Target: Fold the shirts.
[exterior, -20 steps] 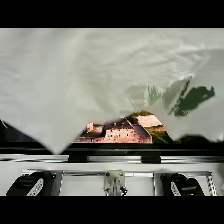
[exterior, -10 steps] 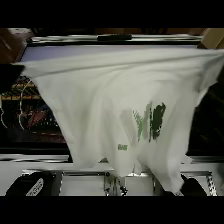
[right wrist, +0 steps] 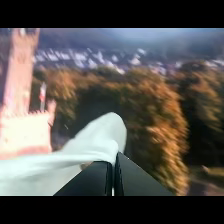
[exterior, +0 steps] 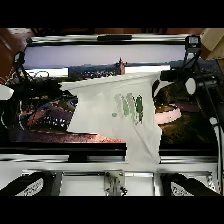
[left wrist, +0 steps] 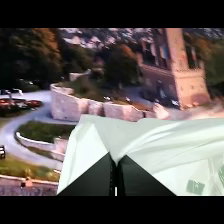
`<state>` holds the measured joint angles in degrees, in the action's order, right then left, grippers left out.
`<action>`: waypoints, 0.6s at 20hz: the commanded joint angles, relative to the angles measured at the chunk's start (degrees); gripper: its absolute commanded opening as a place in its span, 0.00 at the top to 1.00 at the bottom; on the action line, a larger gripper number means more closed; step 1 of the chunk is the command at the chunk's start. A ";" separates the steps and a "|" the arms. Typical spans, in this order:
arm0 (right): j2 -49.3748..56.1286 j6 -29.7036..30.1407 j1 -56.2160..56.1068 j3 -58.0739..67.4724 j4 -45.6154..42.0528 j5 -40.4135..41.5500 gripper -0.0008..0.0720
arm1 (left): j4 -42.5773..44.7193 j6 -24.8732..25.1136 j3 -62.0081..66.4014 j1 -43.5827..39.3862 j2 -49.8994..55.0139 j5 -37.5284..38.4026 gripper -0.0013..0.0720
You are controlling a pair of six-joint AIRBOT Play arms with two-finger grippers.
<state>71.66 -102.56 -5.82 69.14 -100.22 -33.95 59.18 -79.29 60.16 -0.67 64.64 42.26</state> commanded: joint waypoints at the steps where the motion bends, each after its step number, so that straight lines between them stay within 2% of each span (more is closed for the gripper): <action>1: 6.86 -8.17 0.00 -0.52 8.13 13.25 0.88 | -2.01 -2.69 -0.09 0.04 8.26 -6.88 0.94; 6: 12.15 -8.17 0.00 -0.52 18.21 6.05 0.88 | -4.39 -3.54 -0.04 -0.02 14.73 0.11 0.93; 7: 11.43 -8.17 0.00 -0.52 18.43 5.77 0.82 | -4.39 -4.42 0.09 0.20 14.69 1.42 0.86; 8: 9.90 -8.00 0.07 -0.52 18.21 5.38 0.42 | -4.37 -4.59 0.98 0.81 14.53 3.98 0.65; 9: 7.82 -6.29 0.48 -0.52 16.96 5.01 0.19 | -4.33 -4.55 2.73 1.84 14.51 7.80 0.41; 10: 4.98 -3.28 0.98 -0.52 15.67 3.61 0.19 | -4.26 -3.74 5.22 3.52 14.53 13.18 0.29; 12: -1.25 0.74 3.17 -0.52 12.92 -3.80 0.19 | -1.05 -1.36 10.45 7.74 14.56 25.33 0.30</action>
<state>76.16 -106.78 -4.45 68.66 -85.19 -30.70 55.75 -82.52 65.49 3.14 78.67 52.62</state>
